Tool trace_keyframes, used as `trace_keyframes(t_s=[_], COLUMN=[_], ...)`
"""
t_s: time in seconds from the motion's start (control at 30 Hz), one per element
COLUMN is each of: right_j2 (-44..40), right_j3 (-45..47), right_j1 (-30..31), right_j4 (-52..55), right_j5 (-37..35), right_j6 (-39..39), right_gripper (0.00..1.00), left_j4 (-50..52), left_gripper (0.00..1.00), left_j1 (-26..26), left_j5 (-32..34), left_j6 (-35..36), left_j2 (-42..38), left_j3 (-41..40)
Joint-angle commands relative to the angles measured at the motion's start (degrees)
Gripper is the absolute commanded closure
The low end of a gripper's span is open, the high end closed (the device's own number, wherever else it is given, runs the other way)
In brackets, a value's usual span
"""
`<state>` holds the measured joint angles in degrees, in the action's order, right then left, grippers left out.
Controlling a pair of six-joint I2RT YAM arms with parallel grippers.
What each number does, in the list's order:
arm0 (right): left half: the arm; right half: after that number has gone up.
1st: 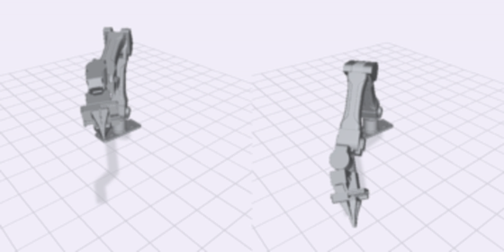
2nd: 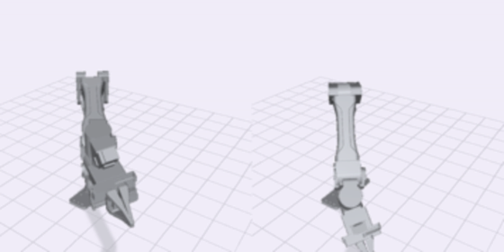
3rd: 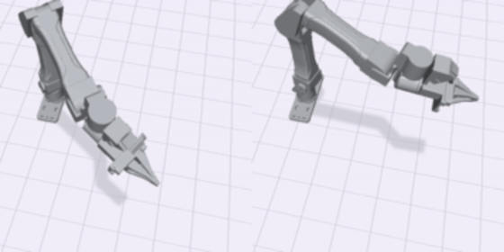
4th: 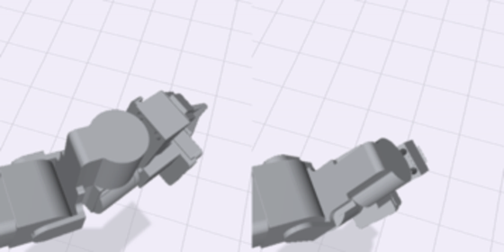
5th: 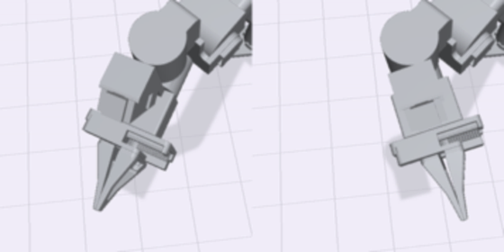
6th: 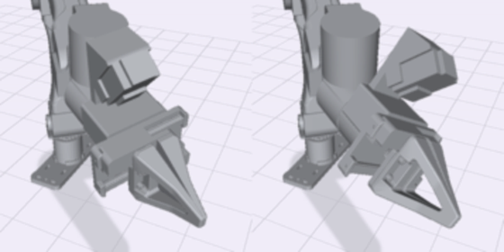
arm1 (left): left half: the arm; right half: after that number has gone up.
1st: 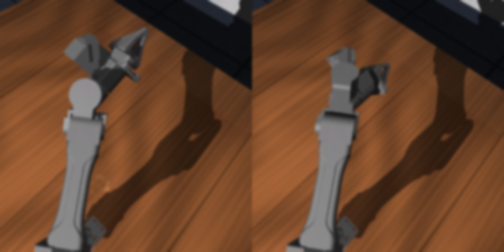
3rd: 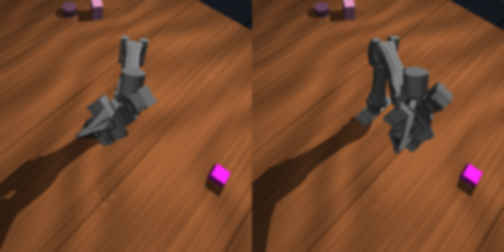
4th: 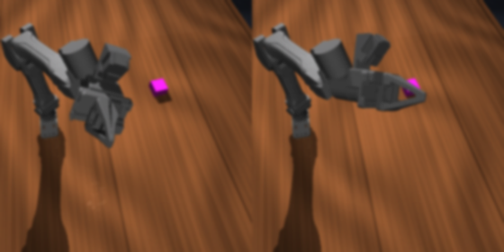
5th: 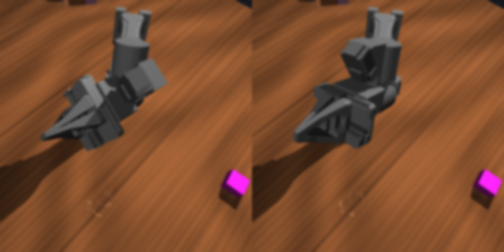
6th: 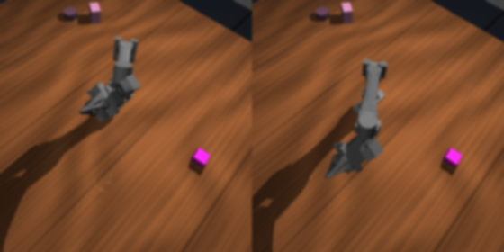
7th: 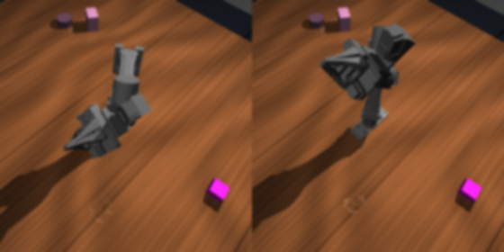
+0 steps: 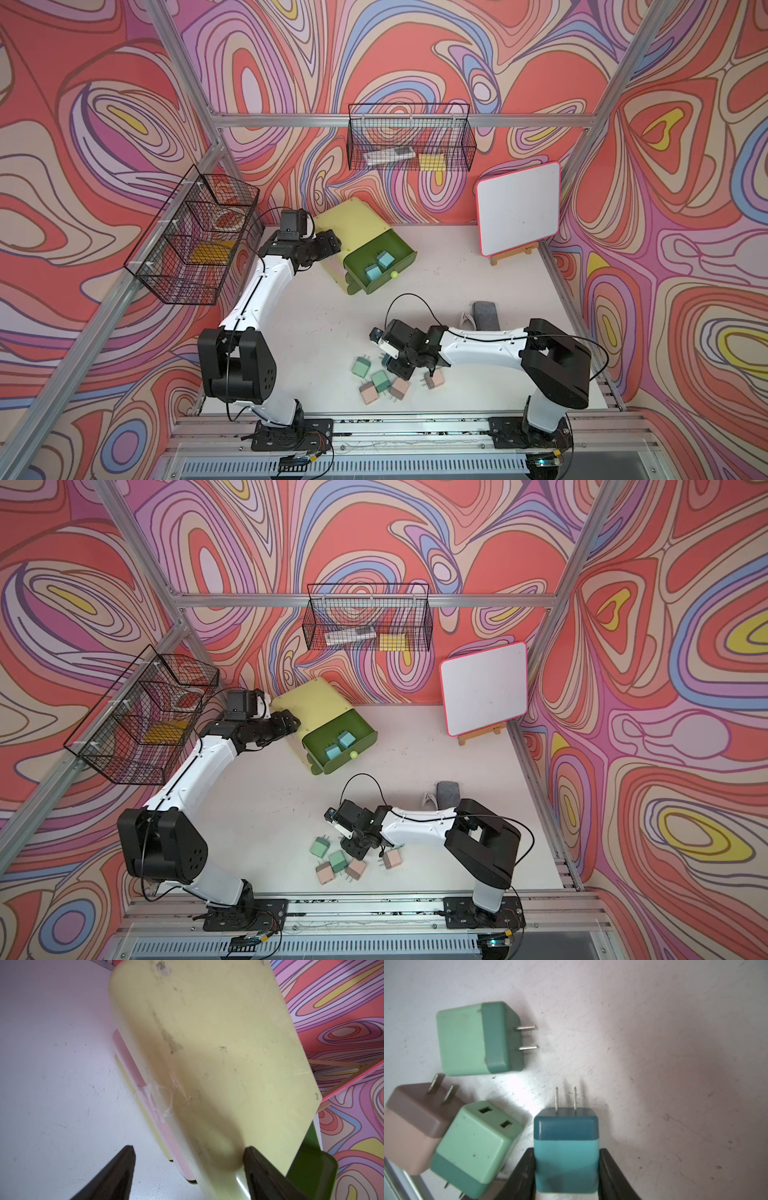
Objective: Place the plugs into the drawer by color
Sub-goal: Pick up the plug from the center of the board, then place the plug in the drawer.
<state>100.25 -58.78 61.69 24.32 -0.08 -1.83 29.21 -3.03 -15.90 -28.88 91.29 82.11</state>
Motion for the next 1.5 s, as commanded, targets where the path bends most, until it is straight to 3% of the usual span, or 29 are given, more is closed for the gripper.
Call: trace_keyframes(t_s=[0.0, 0.2, 0.3, 0.6, 0.83, 1.47], right_j2=[-5.2, -14.07, -14.17, 5.21, 21.88, 33.64], right_j3=[-2.15, -9.86, -16.43, -52.77, -74.73, -83.39], right_j1=[0.11, -0.11, -2.28, -11.09, -14.44, -16.34], right_j4=[3.36, 12.75, 15.63, 30.89, 38.42, 30.28], right_j5=[-3.23, -6.68, -6.13, -0.64, -2.75, -3.61], right_j6=[-1.72, -2.69, -1.81, 1.43, 1.81, 2.75], right_gripper=[0.64, 0.66, 0.66, 0.68, 0.72, 0.72], left_j4=[0.21, -0.3, -0.37, -0.15, -0.22, -0.26], left_gripper=[0.19, 0.19, 0.19, 0.19, 0.19, 0.19], left_j1=[-0.14, -0.14, -0.14, -0.14, -0.14, -0.14], left_j5=[0.08, 0.2, -0.09, 0.11, -0.18, -0.53], left_j6=[0.85, 0.61, 0.58, 0.63, 0.58, 0.23], left_j2=[-1.8, -2.1, -1.83, -1.74, -2.07, -2.67], left_j3=[-0.63, -0.59, -0.16, -0.28, 0.05, -0.41])
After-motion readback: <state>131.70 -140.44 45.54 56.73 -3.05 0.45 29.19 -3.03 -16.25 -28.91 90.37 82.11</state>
